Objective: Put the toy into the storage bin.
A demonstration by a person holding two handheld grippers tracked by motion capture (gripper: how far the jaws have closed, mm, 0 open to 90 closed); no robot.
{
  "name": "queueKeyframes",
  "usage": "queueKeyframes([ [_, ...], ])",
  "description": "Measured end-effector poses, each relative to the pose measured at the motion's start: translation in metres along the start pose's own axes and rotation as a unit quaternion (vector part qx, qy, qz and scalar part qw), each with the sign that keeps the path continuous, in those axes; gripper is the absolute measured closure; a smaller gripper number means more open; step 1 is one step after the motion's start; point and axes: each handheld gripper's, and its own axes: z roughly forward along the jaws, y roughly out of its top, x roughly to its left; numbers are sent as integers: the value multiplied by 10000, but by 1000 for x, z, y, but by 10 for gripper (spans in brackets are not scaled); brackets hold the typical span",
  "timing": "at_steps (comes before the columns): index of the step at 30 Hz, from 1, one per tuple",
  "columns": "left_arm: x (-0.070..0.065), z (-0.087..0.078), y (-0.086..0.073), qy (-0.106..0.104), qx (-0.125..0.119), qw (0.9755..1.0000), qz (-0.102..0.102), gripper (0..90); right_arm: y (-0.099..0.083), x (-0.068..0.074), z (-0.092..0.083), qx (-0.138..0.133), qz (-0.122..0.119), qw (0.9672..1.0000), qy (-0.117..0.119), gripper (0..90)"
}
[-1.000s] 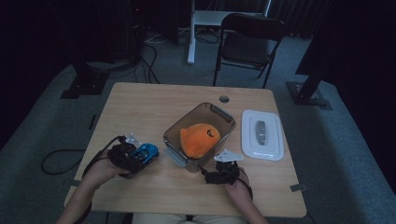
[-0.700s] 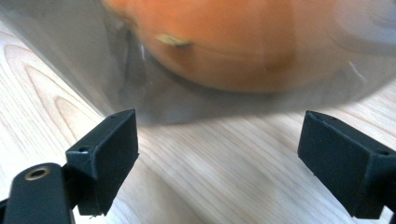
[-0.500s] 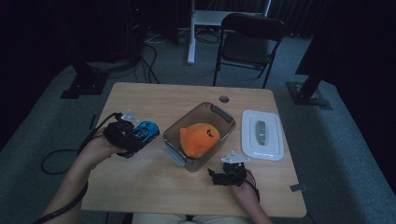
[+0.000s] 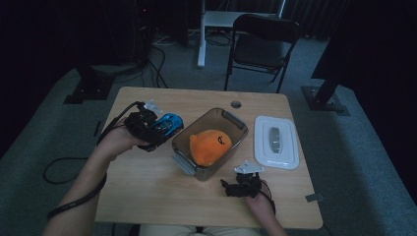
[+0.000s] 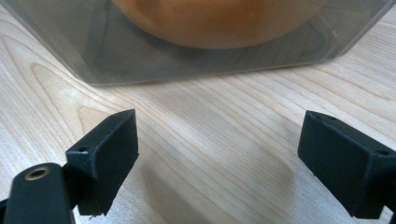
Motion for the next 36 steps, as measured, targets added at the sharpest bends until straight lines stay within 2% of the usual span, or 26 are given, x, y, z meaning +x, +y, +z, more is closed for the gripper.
queueKeyframes([
  [2, -2, 1, 12, -47, -26, 10000, 55, 289, 0, 0, 1, 26, 18, 10000, 13, 120],
  [12, -11, 16, 43, -184, 12, 9996, 197, 289, -1, 0, 1, 64, 2, 10000, -16, 120],
  [13, -16, 23, 52, -242, 58, 9993, 288, 289, -1, 0, 1, 62, -16, 10000, -40, 120],
  [21, -29, 46, 78, -472, 199, 9976, 469, 289, -1, -1, 2, 129, 37, 9999, -22, 120],
  [22, -31, 49, 80, -497, 188, 9976, 440, 289, -1, -1, 2, 127, 39, 9999, -14, 120],
  [24, -34, 56, 85, -524, 254, 9970, 510, 289, -1, -1, 2, 142, 54, 9999, 1, 120],
  [32, -40, 80, 96, -676, 358, 9960, 455, 289, -1, -3, 2, 157, 91, 9998, 72, 120],
  [36, -41, 90, 98, -634, 444, 9960, 453, 288, -1, -3, 2, 160, 112, 9998, 96, 120],
])
